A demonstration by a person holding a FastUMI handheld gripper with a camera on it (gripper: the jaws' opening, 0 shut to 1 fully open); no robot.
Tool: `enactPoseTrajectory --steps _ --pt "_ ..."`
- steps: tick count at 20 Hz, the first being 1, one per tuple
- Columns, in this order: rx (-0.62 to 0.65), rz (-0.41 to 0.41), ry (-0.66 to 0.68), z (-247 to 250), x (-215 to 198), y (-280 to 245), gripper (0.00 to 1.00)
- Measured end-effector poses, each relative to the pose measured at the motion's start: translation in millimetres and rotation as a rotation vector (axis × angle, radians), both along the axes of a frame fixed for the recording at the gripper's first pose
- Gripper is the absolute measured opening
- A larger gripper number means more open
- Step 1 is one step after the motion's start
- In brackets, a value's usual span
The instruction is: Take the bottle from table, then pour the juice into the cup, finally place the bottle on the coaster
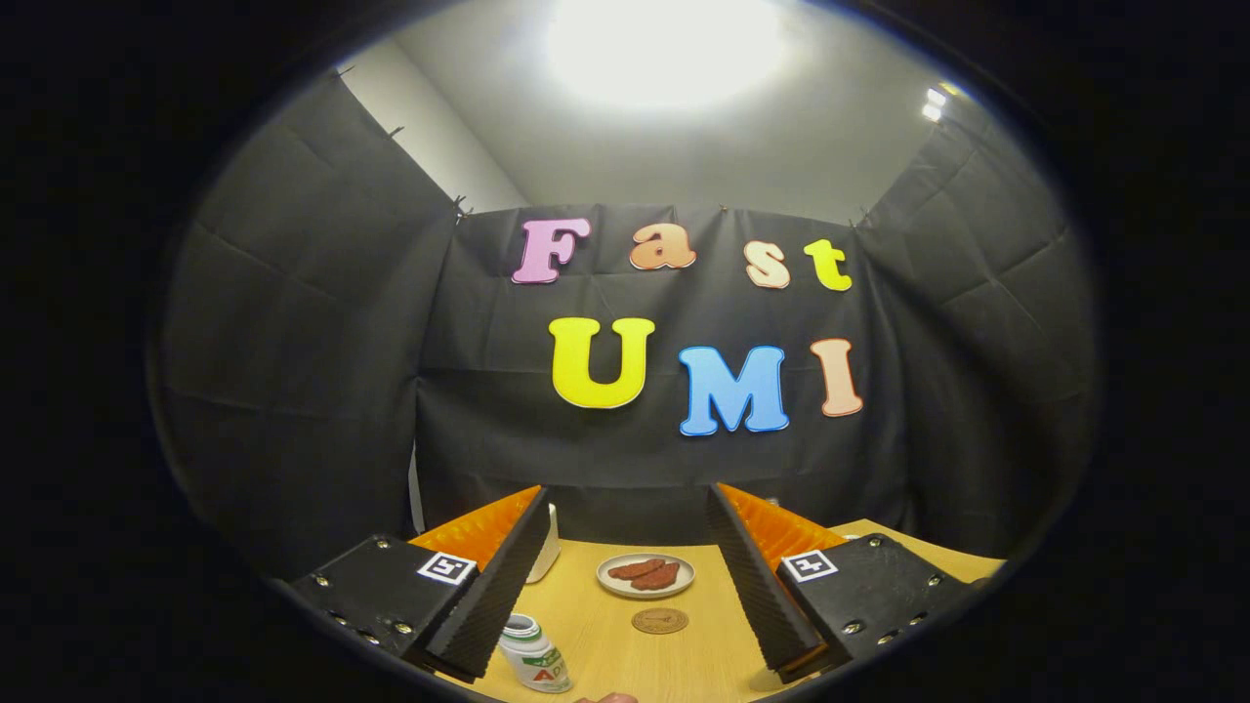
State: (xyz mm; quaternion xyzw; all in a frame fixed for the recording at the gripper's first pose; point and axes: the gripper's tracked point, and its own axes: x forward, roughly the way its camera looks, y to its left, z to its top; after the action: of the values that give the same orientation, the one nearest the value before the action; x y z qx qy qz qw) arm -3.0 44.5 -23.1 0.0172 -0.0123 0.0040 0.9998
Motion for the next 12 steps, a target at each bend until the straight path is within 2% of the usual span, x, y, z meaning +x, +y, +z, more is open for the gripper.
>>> enactPoseTrajectory --steps 12 --pt "0.051 0.04 0.165 -102 0 59 0.98"
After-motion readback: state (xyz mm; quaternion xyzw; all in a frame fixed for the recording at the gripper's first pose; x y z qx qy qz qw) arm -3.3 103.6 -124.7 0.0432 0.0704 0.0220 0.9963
